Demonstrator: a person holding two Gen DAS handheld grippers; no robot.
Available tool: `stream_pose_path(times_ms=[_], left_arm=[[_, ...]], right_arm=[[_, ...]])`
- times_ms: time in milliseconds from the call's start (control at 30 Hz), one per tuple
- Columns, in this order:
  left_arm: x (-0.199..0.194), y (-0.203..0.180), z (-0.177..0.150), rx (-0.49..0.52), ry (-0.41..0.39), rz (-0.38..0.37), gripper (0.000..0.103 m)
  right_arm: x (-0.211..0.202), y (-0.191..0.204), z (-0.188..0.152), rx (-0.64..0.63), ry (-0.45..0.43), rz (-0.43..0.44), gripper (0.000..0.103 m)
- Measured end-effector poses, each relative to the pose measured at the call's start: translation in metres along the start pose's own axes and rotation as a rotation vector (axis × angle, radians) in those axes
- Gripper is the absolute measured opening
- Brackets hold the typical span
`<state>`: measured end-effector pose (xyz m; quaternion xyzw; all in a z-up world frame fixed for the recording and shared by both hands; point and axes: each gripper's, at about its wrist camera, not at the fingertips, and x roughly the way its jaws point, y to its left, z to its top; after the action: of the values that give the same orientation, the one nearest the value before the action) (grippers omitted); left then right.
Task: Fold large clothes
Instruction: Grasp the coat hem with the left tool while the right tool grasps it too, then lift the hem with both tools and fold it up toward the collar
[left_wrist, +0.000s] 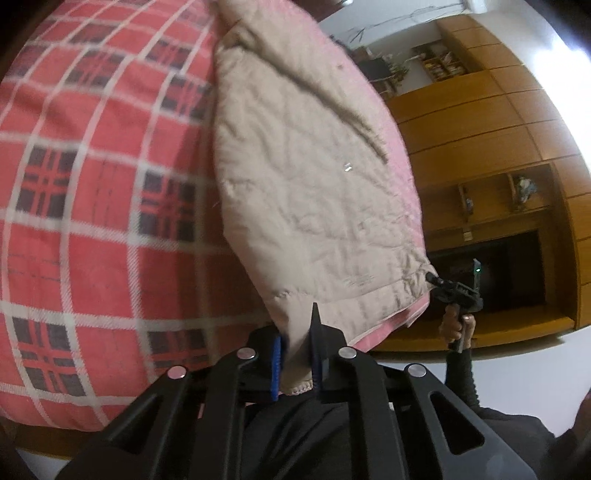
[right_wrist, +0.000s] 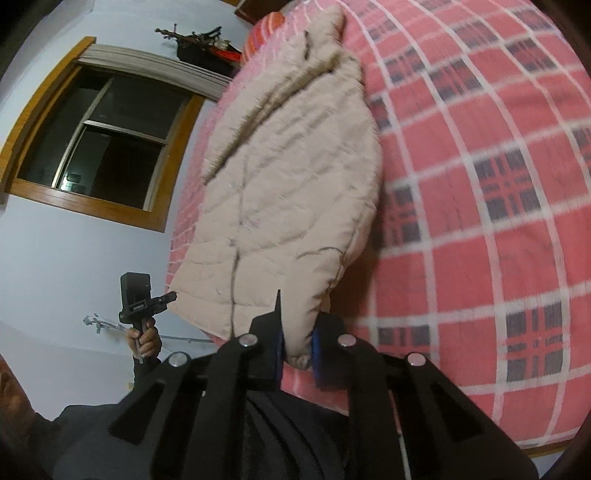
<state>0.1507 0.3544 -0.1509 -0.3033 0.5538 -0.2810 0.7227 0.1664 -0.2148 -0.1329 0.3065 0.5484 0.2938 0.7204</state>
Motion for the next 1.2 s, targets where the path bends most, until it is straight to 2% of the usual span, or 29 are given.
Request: stream_pose_path(times_ms=[167,367,533,767,967,1200], left_arm=[[-0.010,-0.013,0.014,0.022,-0.048,-0.027,0.012],[-0.019,-0.023,0.044,0.048,-0.102,-0.030,0.011],[-0.025,-0.027,0.074,0.061,-0.138,-0.028,0.011],[-0.025,-0.017,0.133,0.037,-0.177,0.000,0.011],[-0.020,-0.009,0.184,0.011,-0.185,0.036,0.011],[0.004,0.018,0.243,-0.050,-0.153,0.097,0.011]], right_arm=[[-0.003,0.015,0.016,-0.019,-0.024,0.001,0.010],[-0.011,0.033,0.050,-0.045,-0.073,-0.006,0.010],[-0.012,0.048,0.090,-0.078,-0.105,-0.023,0.010],[0.001,0.056,0.154,-0.085,-0.135,-0.052,0.010],[0.015,0.040,0.204,-0.046,-0.160,-0.078,0.010],[0.048,0.009,0.260,0.027,-0.148,-0.109,0.010]])
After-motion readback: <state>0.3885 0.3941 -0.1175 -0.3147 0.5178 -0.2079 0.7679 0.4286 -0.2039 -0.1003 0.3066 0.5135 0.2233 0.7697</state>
